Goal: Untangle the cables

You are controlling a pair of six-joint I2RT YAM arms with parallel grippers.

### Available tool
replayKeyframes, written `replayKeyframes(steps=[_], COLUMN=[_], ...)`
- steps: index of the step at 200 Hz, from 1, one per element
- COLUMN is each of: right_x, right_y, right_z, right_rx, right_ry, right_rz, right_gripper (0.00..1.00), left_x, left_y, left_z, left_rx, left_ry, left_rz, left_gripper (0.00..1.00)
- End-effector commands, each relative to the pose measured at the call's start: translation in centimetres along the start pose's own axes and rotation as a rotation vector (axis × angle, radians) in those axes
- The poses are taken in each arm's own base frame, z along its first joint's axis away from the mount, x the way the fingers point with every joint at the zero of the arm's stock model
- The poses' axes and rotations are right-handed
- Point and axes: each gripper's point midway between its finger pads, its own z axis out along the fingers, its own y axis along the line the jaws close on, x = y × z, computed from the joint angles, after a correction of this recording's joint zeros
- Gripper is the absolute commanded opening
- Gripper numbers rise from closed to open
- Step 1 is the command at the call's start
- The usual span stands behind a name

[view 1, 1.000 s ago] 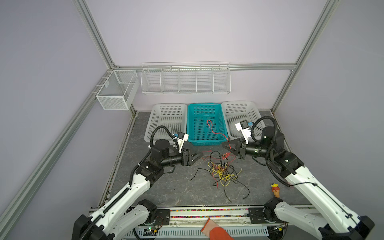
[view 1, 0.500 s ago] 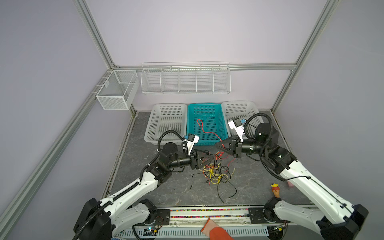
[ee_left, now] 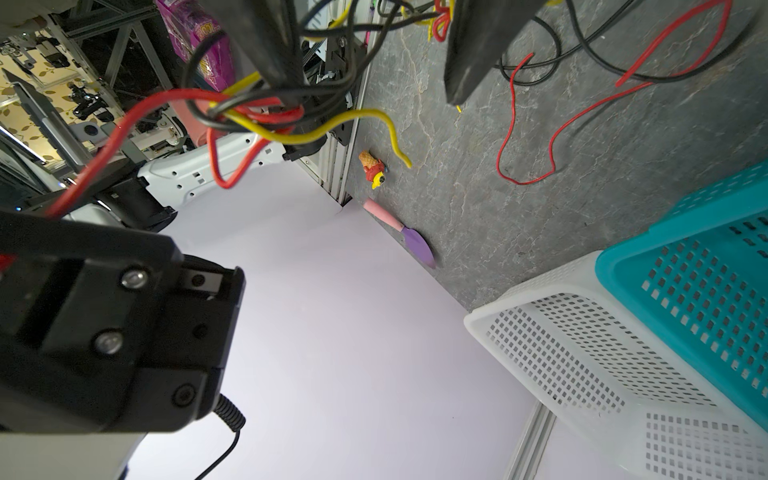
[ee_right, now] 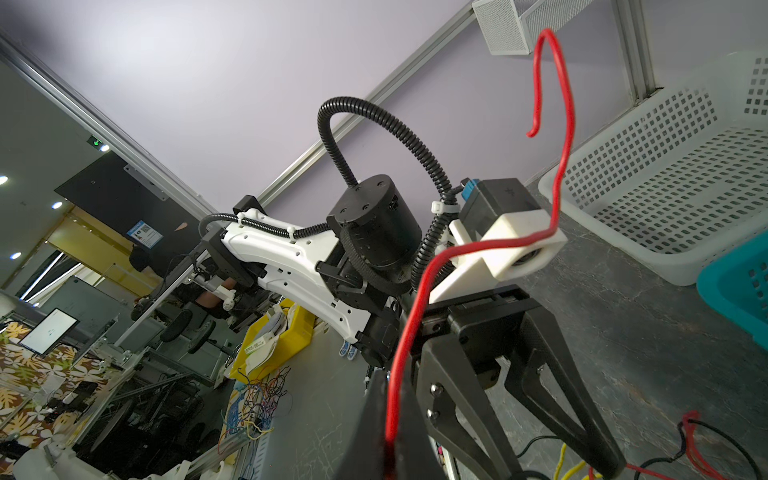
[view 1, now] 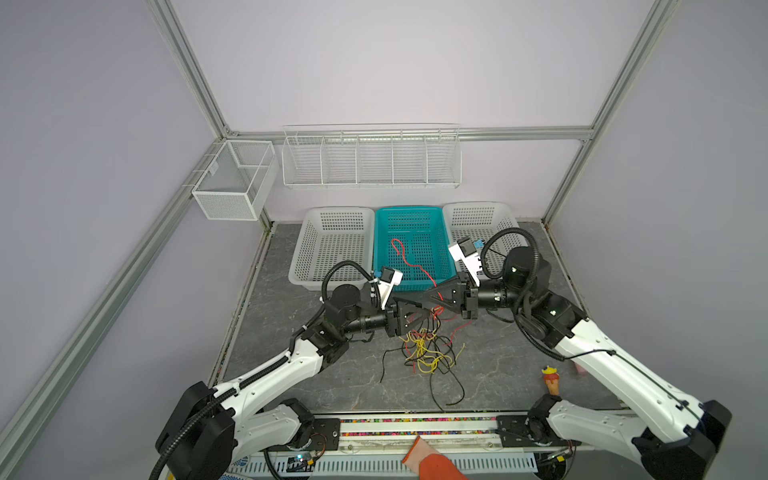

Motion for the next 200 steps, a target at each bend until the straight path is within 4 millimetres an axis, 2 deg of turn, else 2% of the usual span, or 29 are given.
replayKeyframes(steps=[1, 23, 74, 97, 102, 134, 170, 173, 182, 200], right_x=[-1.1, -1.1, -1.1, -0.6, -0.4, 1.1, 2.7, 3.7, 4.6, 6.4], right_y=[1.2, 1.2, 1.0, -0.1, -0.7, -4.8, -10.5, -11.5, -13.1, -15.3], right_z=[0.1, 0.2, 0.5, 0.4, 0.4, -0.9, -4.2, -4.5, -5.1, -5.6], right_rx=[-0.038, -0.043, -0.043, 0.012, 0.039, 0.240, 0.465, 0.488, 0.530, 0.591], right_ry=[-0.024, -0.024, -0.025, -0.023, -0.021, -0.049, -0.134, -0.127, -0.131, -0.110], right_rz=[-0.037, -0.036, -0.031, -0.021, -0.014, 0.045, 0.187, 0.216, 0.263, 0.321], right_gripper=[0.07, 0.07, 0.07, 0.07, 0.07, 0.06, 0.06, 0.06, 0.06, 0.06], left_x=[0.4, 1.0, 0.8, 0.5, 0.4, -0.8, -3.2, -3.5, -4.3, -5.9], left_y=[-0.7, -0.7, -0.8, -0.8, -0.8, -1.2, -2.9, -3.1, -3.8, -5.3], left_z=[0.3, 0.4, 0.4, 0.2, 0.1, -1.5, -5.1, -5.4, -6.3, -8.1], left_rx=[0.054, 0.061, 0.068, 0.043, 0.033, -0.063, -0.170, -0.174, -0.188, -0.208], left_ry=[-0.007, 0.006, -0.010, -0.009, -0.008, -0.035, -0.153, -0.167, -0.204, -0.271], left_rz=[-0.002, -0.005, -0.001, 0.017, 0.021, 0.065, 0.118, 0.121, 0.134, 0.164], left_gripper=[0.54, 0.39, 0.22, 0.05, 0.00, 0.00, 0.00, 0.00, 0.00, 0.00])
